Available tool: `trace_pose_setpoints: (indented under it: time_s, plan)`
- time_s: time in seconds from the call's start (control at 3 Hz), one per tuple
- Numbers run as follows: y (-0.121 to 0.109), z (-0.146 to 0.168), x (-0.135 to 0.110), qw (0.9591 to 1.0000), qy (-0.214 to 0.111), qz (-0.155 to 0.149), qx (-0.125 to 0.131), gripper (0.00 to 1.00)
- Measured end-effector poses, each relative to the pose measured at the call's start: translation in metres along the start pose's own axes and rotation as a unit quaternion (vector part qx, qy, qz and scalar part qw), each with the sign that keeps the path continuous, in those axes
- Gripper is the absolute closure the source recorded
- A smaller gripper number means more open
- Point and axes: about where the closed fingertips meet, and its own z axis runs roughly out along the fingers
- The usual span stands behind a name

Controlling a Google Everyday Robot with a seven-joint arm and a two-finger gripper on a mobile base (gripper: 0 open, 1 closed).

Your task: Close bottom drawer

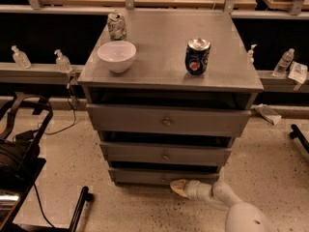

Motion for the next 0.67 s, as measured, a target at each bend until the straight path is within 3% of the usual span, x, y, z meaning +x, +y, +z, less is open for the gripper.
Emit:
trace_pose_setpoints:
  time_s: [0.67]
  plan:
    - [0.047, -0.027, -0.005, 0.9984, -0.007, 0.009, -0.056, 1.0]
